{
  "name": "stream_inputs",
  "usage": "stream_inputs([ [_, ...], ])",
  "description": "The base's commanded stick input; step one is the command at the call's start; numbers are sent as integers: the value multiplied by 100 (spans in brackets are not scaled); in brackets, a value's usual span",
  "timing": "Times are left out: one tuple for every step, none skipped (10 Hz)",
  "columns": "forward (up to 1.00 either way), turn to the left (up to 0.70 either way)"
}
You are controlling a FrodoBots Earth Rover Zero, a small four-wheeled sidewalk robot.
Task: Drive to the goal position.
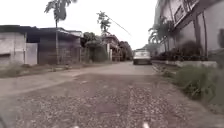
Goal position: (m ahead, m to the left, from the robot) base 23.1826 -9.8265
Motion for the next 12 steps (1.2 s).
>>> stream_inputs([
  [85,1],
  [85,1],
  [85,1],
  [85,1],
  [85,1],
  [85,1],
  [85,1],
  [85,1],
  [85,1],
  [85,1],
  [85,1],
  [85,1],
])
